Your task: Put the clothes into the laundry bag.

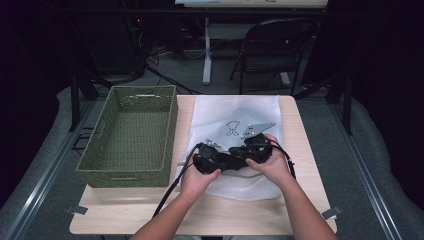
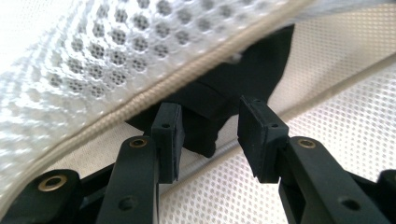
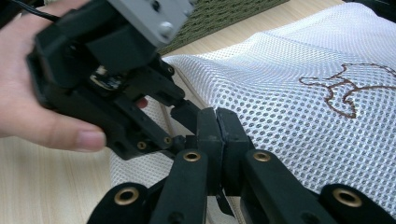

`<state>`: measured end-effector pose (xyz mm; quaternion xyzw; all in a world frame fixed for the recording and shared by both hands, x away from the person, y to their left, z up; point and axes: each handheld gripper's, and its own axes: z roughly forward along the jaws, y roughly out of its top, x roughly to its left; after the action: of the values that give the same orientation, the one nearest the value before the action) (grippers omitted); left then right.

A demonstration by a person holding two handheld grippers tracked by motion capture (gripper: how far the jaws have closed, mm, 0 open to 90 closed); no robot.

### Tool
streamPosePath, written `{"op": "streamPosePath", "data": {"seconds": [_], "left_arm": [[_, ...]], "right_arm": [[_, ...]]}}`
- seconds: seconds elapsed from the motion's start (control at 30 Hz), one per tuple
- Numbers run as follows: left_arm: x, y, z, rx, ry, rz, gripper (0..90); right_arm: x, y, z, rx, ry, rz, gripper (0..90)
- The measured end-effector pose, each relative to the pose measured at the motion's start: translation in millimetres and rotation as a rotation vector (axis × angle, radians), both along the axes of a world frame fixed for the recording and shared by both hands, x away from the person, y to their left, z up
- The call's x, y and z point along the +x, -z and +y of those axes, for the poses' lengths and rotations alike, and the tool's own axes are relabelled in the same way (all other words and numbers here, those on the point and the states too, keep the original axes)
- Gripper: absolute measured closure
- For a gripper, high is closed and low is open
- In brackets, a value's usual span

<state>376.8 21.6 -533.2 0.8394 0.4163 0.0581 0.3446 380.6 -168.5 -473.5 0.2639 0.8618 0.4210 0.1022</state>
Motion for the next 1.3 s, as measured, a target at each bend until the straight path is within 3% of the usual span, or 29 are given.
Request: {"op": "streamPosePath", "data": {"seconds": [0.53,1.0,1.3], "left_arm": [[-19.1,-15.5,17.4,0.009,0.033,-0.027,58.6],[-37.5,-16.8,50.1,0.003,0.005,-0.037,58.3],[-55.9,-12.2,71.8,0.03,0.002,-0.062,57.3]], "right_arm": [[0.6,1.5,-0.2,-0.003,0.0,0.005,89.6],[0.1,1.3,-0.7,-0.004,0.004,0.004,89.6],[-1.2,1.5,-1.6,-0.002,0.005,0.009,89.6]]}}
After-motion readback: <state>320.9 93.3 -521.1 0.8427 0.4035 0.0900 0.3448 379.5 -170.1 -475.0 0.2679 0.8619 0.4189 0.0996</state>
